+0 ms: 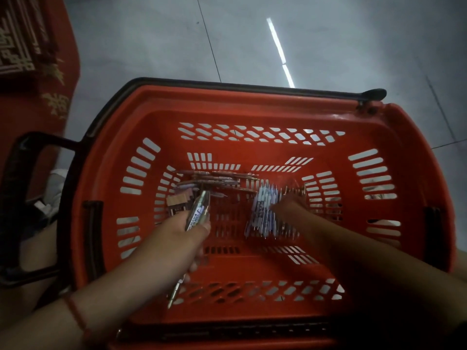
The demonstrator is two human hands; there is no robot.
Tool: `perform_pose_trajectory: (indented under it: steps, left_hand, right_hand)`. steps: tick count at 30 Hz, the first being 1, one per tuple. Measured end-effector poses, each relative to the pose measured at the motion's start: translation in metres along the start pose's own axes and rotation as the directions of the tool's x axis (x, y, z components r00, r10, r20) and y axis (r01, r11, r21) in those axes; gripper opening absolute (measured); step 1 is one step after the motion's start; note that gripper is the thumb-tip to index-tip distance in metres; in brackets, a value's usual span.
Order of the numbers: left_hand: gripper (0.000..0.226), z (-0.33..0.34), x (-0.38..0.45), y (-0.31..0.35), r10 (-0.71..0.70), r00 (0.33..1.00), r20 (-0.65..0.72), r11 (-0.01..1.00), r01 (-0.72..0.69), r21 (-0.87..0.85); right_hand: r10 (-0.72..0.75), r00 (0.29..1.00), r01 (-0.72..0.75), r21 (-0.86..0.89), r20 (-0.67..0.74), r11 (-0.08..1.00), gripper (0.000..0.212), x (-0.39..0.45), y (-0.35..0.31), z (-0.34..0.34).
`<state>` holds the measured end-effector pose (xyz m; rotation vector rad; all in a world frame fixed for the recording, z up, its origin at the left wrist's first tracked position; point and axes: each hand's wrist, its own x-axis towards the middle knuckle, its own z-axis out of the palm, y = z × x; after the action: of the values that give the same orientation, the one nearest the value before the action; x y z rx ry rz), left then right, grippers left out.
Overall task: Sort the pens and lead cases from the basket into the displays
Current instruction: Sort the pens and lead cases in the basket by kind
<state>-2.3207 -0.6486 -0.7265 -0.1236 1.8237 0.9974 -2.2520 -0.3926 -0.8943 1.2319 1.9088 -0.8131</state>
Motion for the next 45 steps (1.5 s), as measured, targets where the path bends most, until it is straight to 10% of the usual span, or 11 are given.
perform_pose_trajectory:
  steps: [4,9,15,26,32,39,45]
  left_hand:
    - [0.009,0.001,0.006,0.002,-0.009,1.0,-0.004,0.999,0.008,-0.053]
    - [0.014,0.009,-0.005,0.022,0.013,1.0,0.025,0.986,-0.009,-0.164]
    - [0.02,0.016,-0.013,0.034,0.008,0.996,0.087,0.939,0.022,-0.343]
    - [0.024,0.026,-0.032,0.046,0.099,0.979,0.177,0.972,-0.057,-0.227]
    - [0.026,0.016,-0.026,0.035,0.116,0.99,0.074,0.979,-0.101,-0.178]
    - [0.027,0.019,-0.024,0.028,0.12,0.989,0.091,0.99,-0.113,-0.08]
    - [0.026,0.019,-0.015,0.03,0.11,0.99,0.094,0.993,-0.104,-0.062]
  right_hand:
    - [-0.112,0.988,0.135,-0.259,0.102,0.956,0.038,-0.006,0.007,0.01]
    - [-0.076,0.985,0.059,0.113,0.157,0.992,0.022,-0.068,-0.018,-0.023]
    - [-0.412,0.804,0.101,0.584,0.429,0.806,0.028,-0.181,-0.035,-0.058]
    - [-0.405,0.901,0.214,0.649,0.159,0.73,0.022,-0.226,-0.017,-0.048]
    - [-0.445,0.878,0.082,0.862,0.175,0.501,0.029,-0.209,0.004,-0.067]
    - [-0.307,0.95,0.276,0.624,-0.06,0.731,0.014,-0.14,0.021,-0.083]
    - [-0.114,0.993,0.117,0.38,-0.031,0.918,0.02,-0.073,0.016,-0.063]
